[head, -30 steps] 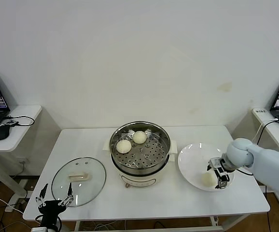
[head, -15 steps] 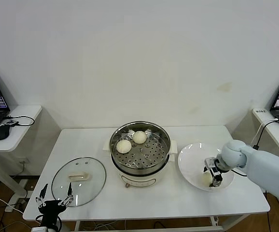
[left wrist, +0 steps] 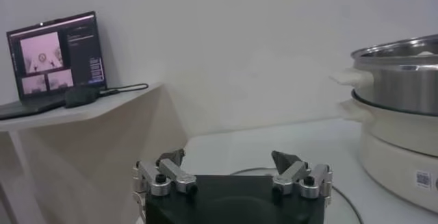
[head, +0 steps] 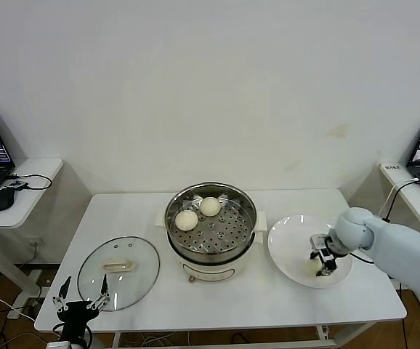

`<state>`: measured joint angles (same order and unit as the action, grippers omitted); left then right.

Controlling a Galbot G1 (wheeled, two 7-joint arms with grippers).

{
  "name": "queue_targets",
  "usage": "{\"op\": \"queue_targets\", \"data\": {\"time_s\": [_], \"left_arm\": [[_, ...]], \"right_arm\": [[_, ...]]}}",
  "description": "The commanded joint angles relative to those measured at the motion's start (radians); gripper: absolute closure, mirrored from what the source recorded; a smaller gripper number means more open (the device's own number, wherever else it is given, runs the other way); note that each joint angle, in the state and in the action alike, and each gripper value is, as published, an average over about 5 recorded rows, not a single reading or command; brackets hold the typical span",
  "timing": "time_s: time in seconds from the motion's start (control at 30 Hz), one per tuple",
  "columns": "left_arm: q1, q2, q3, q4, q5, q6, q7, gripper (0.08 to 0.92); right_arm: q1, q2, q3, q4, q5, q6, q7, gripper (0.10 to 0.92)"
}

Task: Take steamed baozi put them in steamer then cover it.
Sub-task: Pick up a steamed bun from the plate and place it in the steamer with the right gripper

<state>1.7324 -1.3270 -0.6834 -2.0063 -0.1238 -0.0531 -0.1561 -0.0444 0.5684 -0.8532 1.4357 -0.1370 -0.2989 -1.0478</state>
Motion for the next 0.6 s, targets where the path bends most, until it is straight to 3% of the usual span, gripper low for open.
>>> {"op": "queue_targets", "data": {"time_s": [0.03,0.3,0.6], "left_arm": [[-0.002,0.003,0.003,-0.005,-0.002,0.001,0.000,0.177],[-0.003,0.007,0.007,-0.013,-0.002,0.002,0.000,0.177],[-0.001,0.008,0.004,-0.014,0.000,0.001,0.000,0.177]], "right_arm": [[0.193,-0.046,-0.022,0.047,0.076,-0.003,-0.033,0.505],[0.481,-0.010,-0.077,0.053,0.214,-0.010,-0.050,0.494],[0.654,0.203,-0.163,0.073,0.306,-0.042,-0.029,0.491]]}}
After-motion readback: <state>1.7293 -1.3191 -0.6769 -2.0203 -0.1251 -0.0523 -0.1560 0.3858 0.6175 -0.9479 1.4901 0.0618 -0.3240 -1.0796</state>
